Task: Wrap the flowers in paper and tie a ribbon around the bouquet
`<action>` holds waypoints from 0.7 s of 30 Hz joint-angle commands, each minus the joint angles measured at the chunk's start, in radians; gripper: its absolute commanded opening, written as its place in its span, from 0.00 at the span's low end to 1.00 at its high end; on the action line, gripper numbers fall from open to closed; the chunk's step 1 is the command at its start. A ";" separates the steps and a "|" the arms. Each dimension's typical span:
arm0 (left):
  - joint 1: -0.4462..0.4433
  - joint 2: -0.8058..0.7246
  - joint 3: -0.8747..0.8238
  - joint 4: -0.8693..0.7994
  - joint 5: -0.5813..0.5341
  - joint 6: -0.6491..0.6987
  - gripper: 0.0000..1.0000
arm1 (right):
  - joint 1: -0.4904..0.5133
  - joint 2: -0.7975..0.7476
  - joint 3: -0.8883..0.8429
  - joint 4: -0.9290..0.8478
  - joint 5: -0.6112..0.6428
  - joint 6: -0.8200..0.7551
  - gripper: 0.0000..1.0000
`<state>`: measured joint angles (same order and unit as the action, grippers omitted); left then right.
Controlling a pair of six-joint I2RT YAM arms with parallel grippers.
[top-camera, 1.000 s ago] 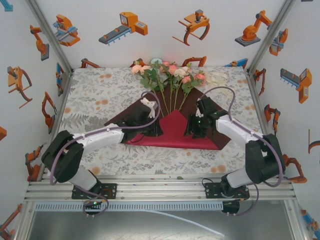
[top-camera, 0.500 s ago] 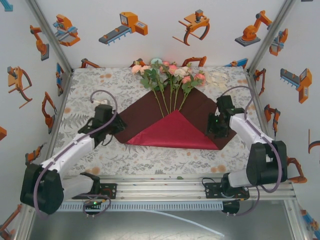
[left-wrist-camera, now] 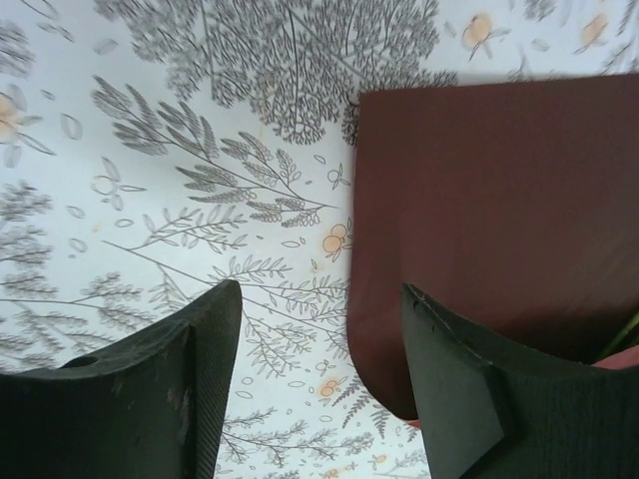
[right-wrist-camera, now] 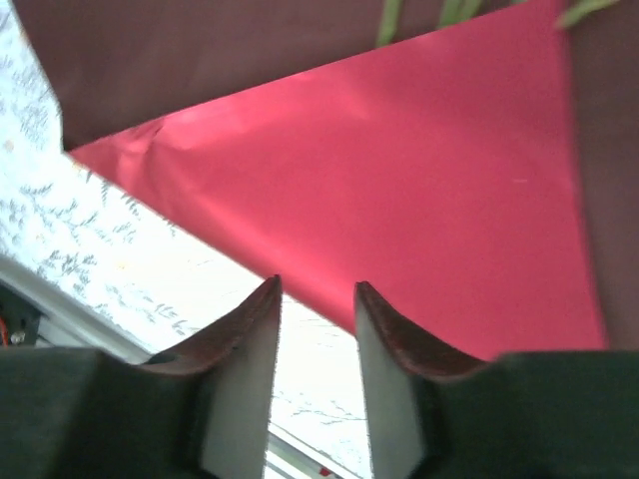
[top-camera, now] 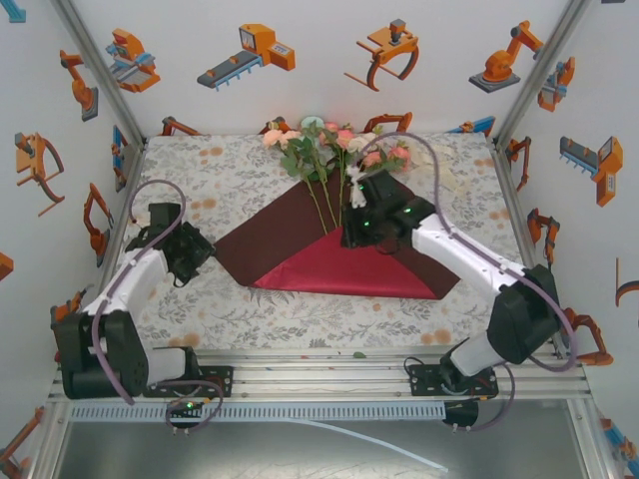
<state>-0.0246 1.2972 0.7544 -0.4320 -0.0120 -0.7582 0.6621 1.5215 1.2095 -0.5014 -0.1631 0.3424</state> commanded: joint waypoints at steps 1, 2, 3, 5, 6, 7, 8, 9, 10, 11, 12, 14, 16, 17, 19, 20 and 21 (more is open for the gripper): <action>0.003 0.056 0.028 0.063 0.099 -0.046 0.57 | 0.086 0.061 0.007 0.010 -0.023 -0.071 0.23; 0.002 0.073 0.028 0.079 0.102 -0.047 0.56 | 0.109 0.083 0.007 0.002 -0.023 -0.092 0.17; 0.001 0.086 0.028 0.090 0.095 -0.048 0.55 | 0.127 0.104 0.007 -0.002 -0.024 -0.106 0.11; 0.002 0.112 0.027 0.105 0.081 -0.047 0.54 | 0.144 0.145 0.009 0.008 -0.045 -0.117 0.07; 0.002 0.127 0.027 0.116 0.079 -0.043 0.54 | 0.146 0.165 0.006 0.021 -0.052 -0.117 0.06; 0.002 0.142 0.028 0.127 0.084 -0.039 0.54 | 0.146 0.180 0.007 0.032 -0.054 -0.117 0.05; 0.002 0.164 0.028 0.143 0.098 -0.037 0.53 | 0.146 0.202 0.010 0.040 -0.045 -0.118 0.04; 0.002 0.184 0.028 0.163 0.117 -0.036 0.54 | 0.146 0.221 0.017 0.046 -0.035 -0.121 0.04; 0.001 0.200 0.028 0.182 0.139 -0.035 0.54 | 0.146 0.239 0.025 0.049 -0.029 -0.126 0.03; -0.001 0.218 0.026 0.203 0.163 -0.036 0.53 | 0.146 0.257 0.035 0.050 -0.030 -0.131 0.03; -0.004 0.235 0.025 0.223 0.186 -0.036 0.53 | 0.146 0.277 0.043 0.053 -0.036 -0.137 0.02; -0.010 0.253 0.025 0.255 0.221 -0.035 0.50 | 0.146 0.310 0.051 0.057 -0.039 -0.151 0.02; -0.023 0.260 0.025 0.274 0.238 -0.030 0.48 | 0.147 0.337 0.057 0.052 -0.038 -0.161 0.01; -0.029 0.262 0.023 0.290 0.249 -0.031 0.47 | 0.146 0.350 0.056 0.053 -0.039 -0.162 0.01; -0.041 0.272 0.022 0.317 0.278 -0.034 0.46 | 0.146 0.366 0.056 0.054 -0.041 -0.166 0.01; -0.048 0.277 0.023 0.328 0.293 -0.034 0.46 | 0.146 0.372 0.056 0.053 -0.041 -0.167 0.01; -0.053 0.279 0.023 0.335 0.301 -0.033 0.46 | 0.146 0.376 0.055 0.054 -0.038 -0.166 0.01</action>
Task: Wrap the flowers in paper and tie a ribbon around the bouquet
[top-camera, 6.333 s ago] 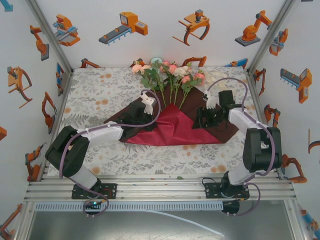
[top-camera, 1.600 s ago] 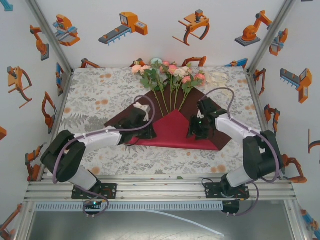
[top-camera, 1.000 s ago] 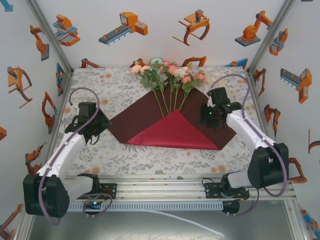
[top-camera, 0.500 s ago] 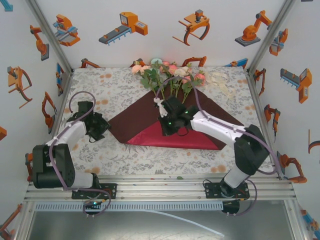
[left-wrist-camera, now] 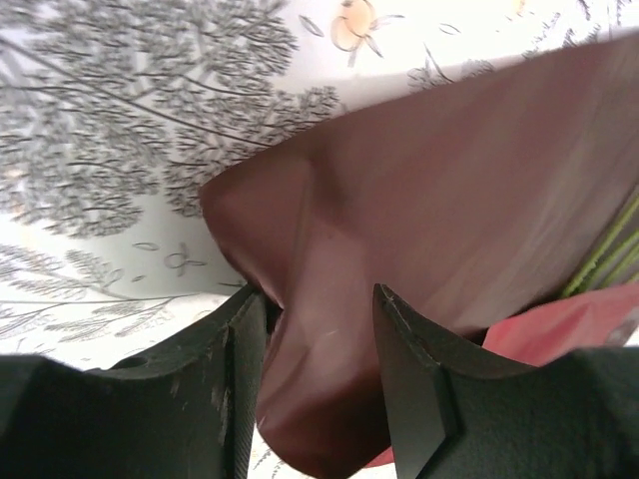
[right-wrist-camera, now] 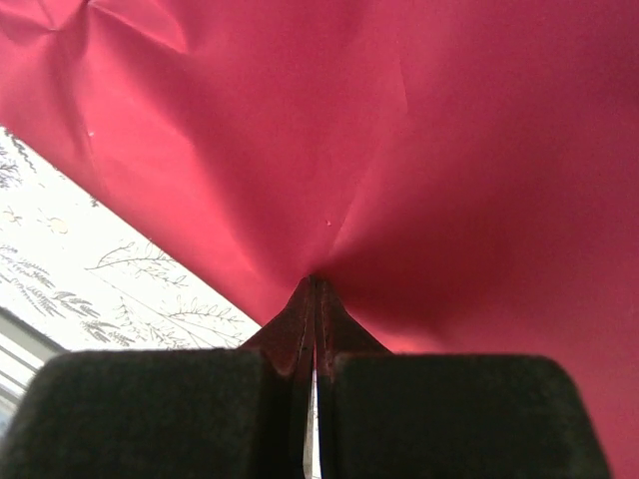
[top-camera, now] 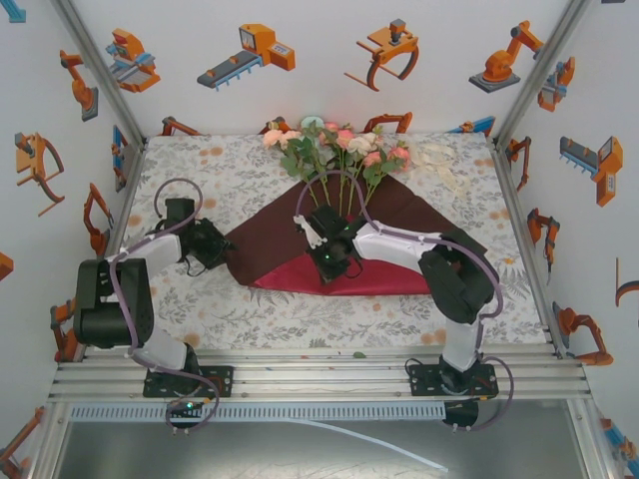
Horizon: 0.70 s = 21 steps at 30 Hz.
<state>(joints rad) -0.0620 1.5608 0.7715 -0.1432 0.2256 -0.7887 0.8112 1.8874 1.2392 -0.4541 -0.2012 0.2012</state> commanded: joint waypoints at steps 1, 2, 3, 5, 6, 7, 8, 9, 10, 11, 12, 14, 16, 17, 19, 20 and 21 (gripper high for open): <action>-0.021 0.014 0.005 0.052 0.068 -0.004 0.46 | -0.003 0.014 0.023 0.005 0.002 -0.026 0.01; -0.023 0.011 0.005 0.054 0.069 -0.005 0.46 | -0.003 0.016 0.022 0.006 0.002 -0.026 0.01; -0.024 0.008 0.002 0.052 0.066 -0.009 0.46 | -0.003 0.017 0.022 0.005 0.002 -0.027 0.01; -0.024 -0.007 -0.007 0.054 0.054 -0.021 0.46 | -0.003 0.016 0.017 0.003 0.003 -0.027 0.01; -0.023 -0.012 -0.010 0.058 0.051 -0.029 0.46 | -0.003 0.016 0.016 0.003 0.003 -0.028 0.01; -0.022 -0.017 -0.015 0.074 0.061 -0.039 0.46 | -0.004 0.016 0.013 0.002 0.003 -0.027 0.01; -0.022 -0.019 -0.017 0.092 0.083 -0.049 0.47 | -0.004 0.015 0.010 0.002 0.005 -0.027 0.01; -0.024 -0.021 -0.016 0.098 0.102 -0.052 0.48 | -0.004 0.013 0.008 0.002 0.005 -0.028 0.01; -0.029 -0.021 -0.014 0.093 0.112 -0.047 0.49 | -0.004 0.012 0.007 0.002 0.005 -0.028 0.01; -0.035 -0.027 -0.012 0.079 0.107 -0.038 0.49 | -0.005 0.011 0.006 0.000 0.006 -0.030 0.01; -0.040 -0.035 -0.014 0.072 0.099 -0.030 0.49 | -0.004 0.009 0.006 0.000 0.007 -0.031 0.01; -0.049 -0.038 -0.013 0.036 0.067 -0.004 0.49 | -0.004 0.009 0.008 0.001 0.010 -0.031 0.01; -0.065 -0.030 0.011 -0.045 0.010 0.061 0.47 | -0.004 0.010 0.011 0.000 0.013 -0.032 0.01; -0.078 -0.027 0.029 -0.092 -0.029 0.098 0.44 | -0.005 0.010 0.012 0.000 0.013 -0.034 0.01; -0.095 -0.028 0.050 -0.158 -0.074 0.142 0.34 | -0.005 0.011 0.016 0.000 0.017 -0.033 0.01; -0.100 -0.036 0.058 -0.178 -0.078 0.147 0.25 | -0.006 0.010 0.018 0.000 0.021 -0.033 0.02; -0.102 -0.045 0.069 -0.196 -0.067 0.144 0.16 | -0.006 0.009 0.019 0.000 0.024 -0.032 0.02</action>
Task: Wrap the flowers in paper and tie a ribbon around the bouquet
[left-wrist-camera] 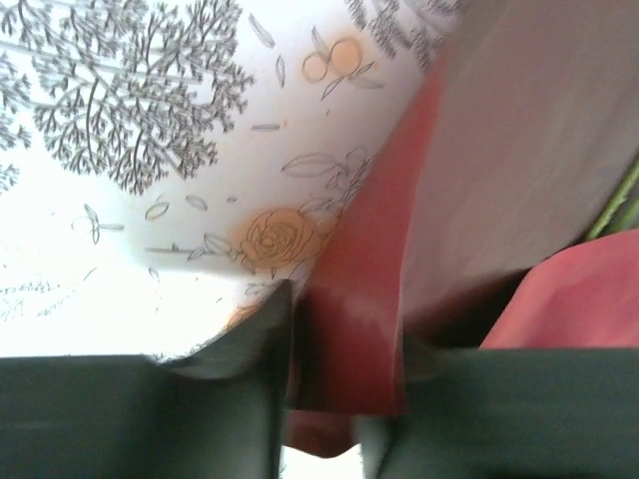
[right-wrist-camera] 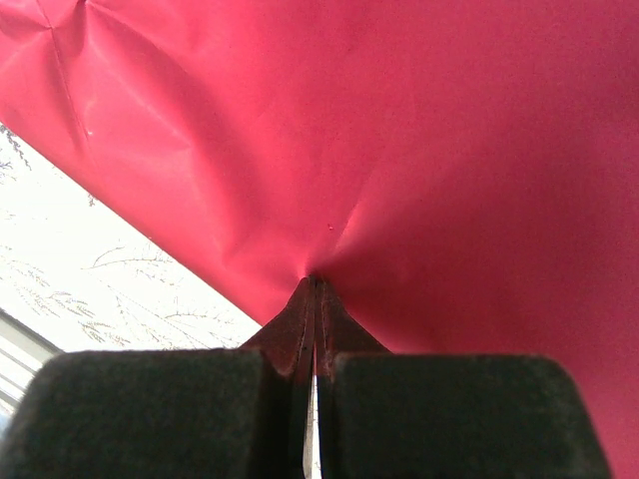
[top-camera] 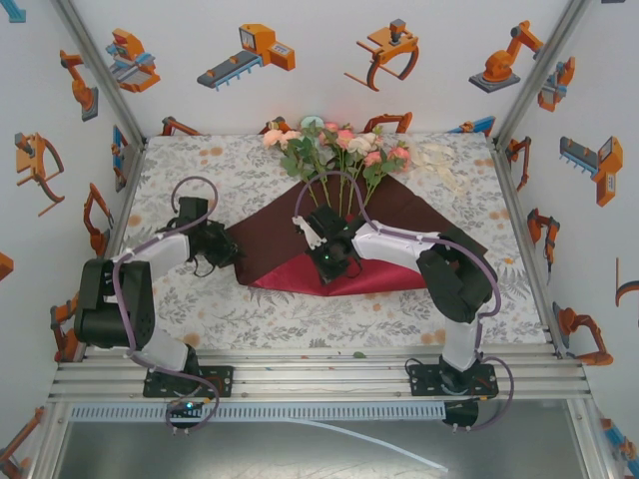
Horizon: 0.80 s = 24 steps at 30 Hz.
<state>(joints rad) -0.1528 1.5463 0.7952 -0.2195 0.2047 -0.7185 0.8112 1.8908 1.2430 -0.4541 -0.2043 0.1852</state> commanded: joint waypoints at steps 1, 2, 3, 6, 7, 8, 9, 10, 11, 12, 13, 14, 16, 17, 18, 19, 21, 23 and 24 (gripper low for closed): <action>-0.014 -0.048 0.065 -0.149 -0.024 0.058 0.07 | -0.006 0.002 0.016 0.000 0.029 -0.015 0.03; -0.015 -0.064 0.096 -0.188 -0.001 0.024 0.00 | -0.006 -0.001 0.016 0.000 0.032 -0.015 0.03; -0.017 -0.080 0.122 -0.213 0.024 -0.020 0.00 | -0.007 -0.001 0.016 0.000 0.037 -0.015 0.04; -0.029 -0.117 0.176 -0.208 0.135 -0.223 0.00 | -0.007 0.001 0.012 0.007 0.036 -0.014 0.05; -0.034 -0.124 0.189 -0.191 0.175 -0.284 0.00 | -0.009 0.003 0.010 0.010 0.032 -0.015 0.06; -0.044 -0.124 0.203 -0.184 0.203 -0.333 0.00 | -0.010 0.007 0.008 0.013 0.027 -0.012 0.06; -0.052 -0.123 0.213 -0.181 0.225 -0.370 0.00 | -0.012 0.007 0.006 0.017 0.021 -0.010 0.07; -0.062 -0.121 0.223 -0.175 0.246 -0.401 0.00 | -0.013 0.005 0.006 0.021 0.014 -0.009 0.08; -0.071 -0.121 0.227 -0.169 0.260 -0.423 0.00 | -0.016 0.001 0.005 0.025 0.007 -0.008 0.10; -0.082 -0.120 0.231 -0.162 0.272 -0.445 0.00 | -0.018 -0.007 0.004 0.032 -0.002 -0.005 0.12; -0.093 -0.119 0.230 -0.151 0.279 -0.464 0.00 | -0.021 -0.017 0.002 0.041 -0.014 -0.003 0.14; -0.101 -0.118 0.229 -0.138 0.287 -0.480 0.00 | -0.026 -0.023 0.001 0.048 -0.029 0.000 0.15; -0.112 -0.117 0.223 -0.099 0.301 -0.522 0.00 | -0.039 -0.051 -0.002 0.062 -0.056 0.025 0.18; -0.116 -0.114 0.220 -0.085 0.306 -0.532 0.00 | -0.046 -0.064 -0.005 0.069 -0.067 0.034 0.19; -0.119 -0.110 0.221 -0.083 0.307 -0.531 0.00 | -0.053 -0.084 -0.010 0.078 -0.076 0.048 0.21; -0.122 -0.107 0.226 -0.096 0.302 -0.524 0.00 | -0.059 -0.106 -0.018 0.082 -0.081 0.054 0.22; -0.123 -0.104 0.228 -0.115 0.290 -0.505 0.00 | -0.064 -0.152 -0.029 0.079 -0.090 0.056 0.22; -0.123 -0.106 0.228 -0.139 0.278 -0.495 0.00 | -0.066 -0.202 -0.052 0.077 -0.098 0.053 0.22; -0.123 -0.107 0.227 -0.142 0.273 -0.494 0.00 | -0.066 -0.227 -0.072 0.082 -0.107 0.054 0.21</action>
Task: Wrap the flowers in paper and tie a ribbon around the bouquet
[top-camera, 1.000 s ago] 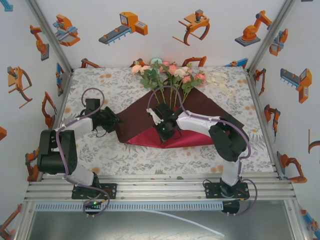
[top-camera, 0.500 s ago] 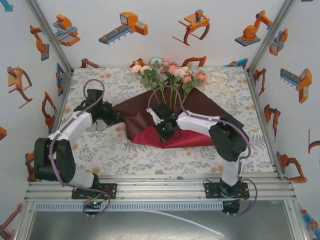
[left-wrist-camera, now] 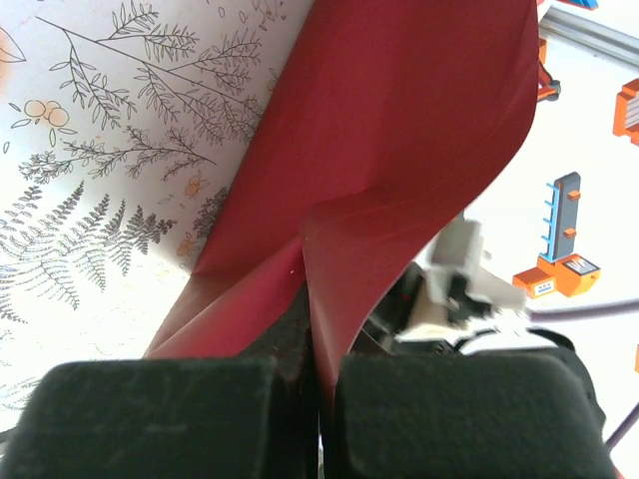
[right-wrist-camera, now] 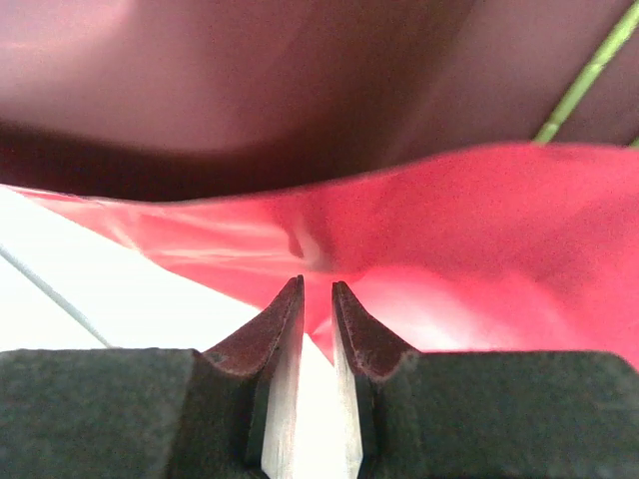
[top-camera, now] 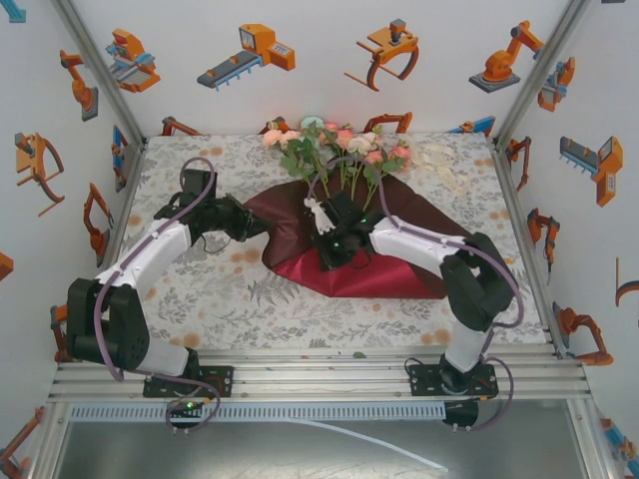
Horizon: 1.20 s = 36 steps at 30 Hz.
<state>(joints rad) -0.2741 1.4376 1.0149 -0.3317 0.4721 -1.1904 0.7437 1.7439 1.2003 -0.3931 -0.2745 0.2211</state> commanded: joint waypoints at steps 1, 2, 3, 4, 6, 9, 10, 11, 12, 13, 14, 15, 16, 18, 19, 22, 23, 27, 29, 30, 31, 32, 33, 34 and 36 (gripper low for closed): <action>-0.002 -0.002 0.007 -0.028 0.002 -0.028 0.00 | 0.003 -0.099 -0.057 0.035 -0.046 0.024 0.20; -0.002 -0.002 0.008 -0.024 0.002 -0.036 0.00 | 0.003 -0.109 -0.084 0.051 -0.054 0.033 0.20; -0.001 0.001 0.011 -0.015 0.005 -0.048 0.00 | 0.003 -0.113 -0.112 0.065 -0.063 0.039 0.19; -0.002 0.002 0.014 0.000 0.012 -0.061 0.00 | 0.006 -0.110 -0.132 0.067 -0.072 0.039 0.18; -0.005 0.007 0.031 0.014 0.015 -0.077 0.00 | 0.008 -0.099 -0.149 0.052 -0.079 0.029 0.16; -0.015 0.013 0.049 0.010 0.011 -0.081 0.00 | 0.011 -0.072 -0.182 0.072 -0.091 0.029 0.16; -0.018 0.015 0.050 0.010 0.013 -0.084 0.00 | 0.012 -0.058 -0.183 0.083 -0.091 0.033 0.16; -0.022 0.015 0.050 0.009 0.017 -0.084 0.00 | 0.012 -0.045 -0.178 0.093 -0.093 0.035 0.16; -0.025 0.013 0.047 0.006 0.020 -0.084 0.00 | 0.013 -0.029 -0.169 0.106 -0.095 0.039 0.16; -0.030 0.012 0.043 -0.001 0.024 -0.084 0.00 | 0.012 -0.012 -0.156 0.121 -0.097 0.044 0.16; -0.034 0.009 0.037 -0.003 0.027 -0.089 0.00 | 0.012 0.006 -0.144 0.137 -0.097 0.051 0.16; -0.039 0.005 0.030 -0.004 0.033 -0.098 0.00 | 0.011 0.024 -0.131 0.148 -0.098 0.063 0.16; -0.048 0.001 0.024 -0.003 0.036 -0.108 0.00 | 0.011 0.044 -0.119 0.161 -0.104 0.072 0.16; -0.066 -0.012 0.021 -0.004 0.038 -0.135 0.00 | 0.012 0.072 -0.110 0.188 -0.118 0.089 0.16; -0.081 -0.020 0.023 0.000 0.033 -0.155 0.00 | 0.011 0.085 -0.106 0.197 -0.124 0.093 0.16; -0.124 -0.037 0.031 0.021 0.014 -0.202 0.00 | 0.010 0.087 -0.104 0.201 -0.140 0.096 0.17; -0.132 -0.039 0.035 0.019 0.008 -0.207 0.00 | 0.007 0.075 -0.106 0.200 -0.141 0.095 0.18; -0.134 -0.036 0.035 0.011 -0.016 -0.193 0.00 | -0.032 -0.018 -0.132 0.180 -0.125 0.107 0.28; -0.133 -0.030 0.037 0.015 -0.010 -0.188 0.00 | -0.065 -0.074 -0.158 0.157 -0.105 0.120 0.32; -0.135 -0.026 0.039 0.014 -0.004 -0.183 0.00 | -0.085 -0.109 -0.173 0.136 -0.085 0.124 0.32; -0.135 -0.022 0.043 0.018 0.001 -0.180 0.00 | -0.102 -0.143 -0.185 0.113 -0.064 0.121 0.32; -0.136 -0.017 0.047 0.021 0.007 -0.173 0.00 | -0.120 -0.179 -0.200 0.091 -0.044 0.114 0.32; -0.138 -0.011 0.054 0.022 0.012 -0.166 0.00 | -0.134 -0.212 -0.221 0.075 -0.025 0.102 0.32; -0.141 -0.004 0.061 0.025 0.017 -0.159 0.00 | -0.146 -0.240 -0.241 0.069 -0.008 0.094 0.32; -0.149 0.017 0.082 0.038 0.037 -0.151 0.00 | -0.168 -0.271 -0.295 0.075 0.037 0.078 0.30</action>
<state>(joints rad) -0.4095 1.4357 1.0481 -0.3145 0.4740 -1.3483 0.5922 1.5105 0.9676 -0.2680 -0.3202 0.3210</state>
